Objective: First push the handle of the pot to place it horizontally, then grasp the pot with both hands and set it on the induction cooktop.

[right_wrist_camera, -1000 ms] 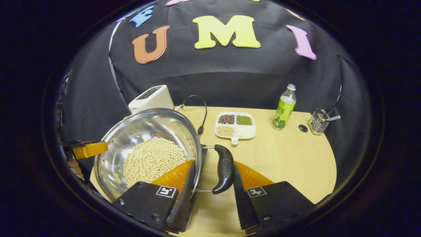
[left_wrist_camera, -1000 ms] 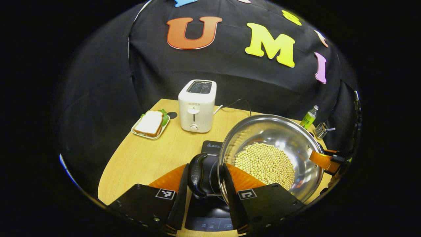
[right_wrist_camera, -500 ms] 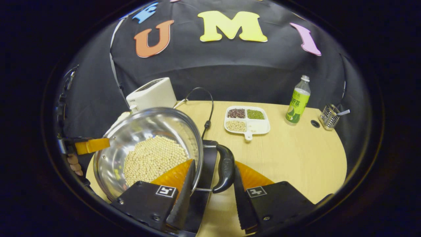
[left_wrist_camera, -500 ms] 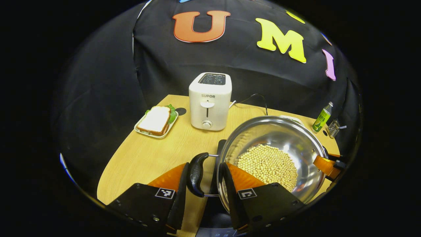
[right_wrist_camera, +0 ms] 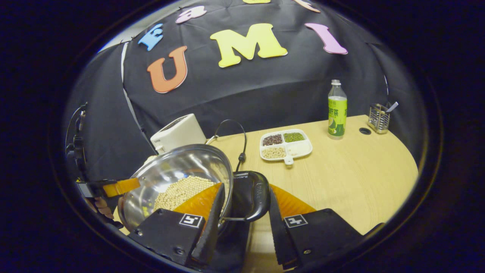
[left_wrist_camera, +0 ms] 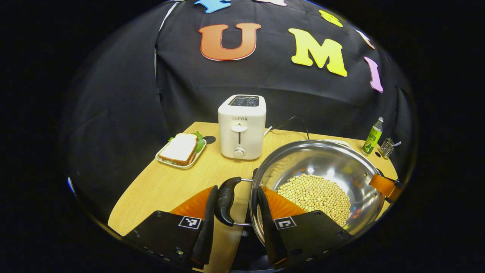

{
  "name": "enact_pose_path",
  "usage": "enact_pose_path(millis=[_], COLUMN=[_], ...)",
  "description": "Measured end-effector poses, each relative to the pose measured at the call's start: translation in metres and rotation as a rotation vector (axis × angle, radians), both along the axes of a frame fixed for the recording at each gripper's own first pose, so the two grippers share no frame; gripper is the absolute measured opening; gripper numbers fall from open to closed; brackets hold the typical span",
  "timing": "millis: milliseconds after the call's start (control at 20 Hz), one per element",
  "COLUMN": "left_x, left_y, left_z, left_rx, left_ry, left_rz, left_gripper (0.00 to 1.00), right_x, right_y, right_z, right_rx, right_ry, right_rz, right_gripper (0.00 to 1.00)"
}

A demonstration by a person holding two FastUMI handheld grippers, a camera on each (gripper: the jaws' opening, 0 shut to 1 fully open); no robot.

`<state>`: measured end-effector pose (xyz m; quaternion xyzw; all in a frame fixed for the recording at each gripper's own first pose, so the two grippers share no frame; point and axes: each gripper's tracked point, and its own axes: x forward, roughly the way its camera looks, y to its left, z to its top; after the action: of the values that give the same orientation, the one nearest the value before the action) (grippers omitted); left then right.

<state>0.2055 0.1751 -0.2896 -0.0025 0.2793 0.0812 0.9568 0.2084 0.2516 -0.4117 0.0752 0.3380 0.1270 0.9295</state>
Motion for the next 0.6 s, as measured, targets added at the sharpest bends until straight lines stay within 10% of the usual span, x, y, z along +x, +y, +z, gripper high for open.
enact_pose_path(millis=[600], left_x=[-0.0017], left_y=[0.0016], left_z=[0.0049], left_rx=[-0.015], left_ry=[0.003], left_rz=[0.005], left_gripper=[0.61], right_x=[-0.0023], right_y=[-0.0043], right_z=[0.0051], right_rx=[-0.164], right_ry=[0.033], right_rz=[-0.022], right_gripper=[0.7])
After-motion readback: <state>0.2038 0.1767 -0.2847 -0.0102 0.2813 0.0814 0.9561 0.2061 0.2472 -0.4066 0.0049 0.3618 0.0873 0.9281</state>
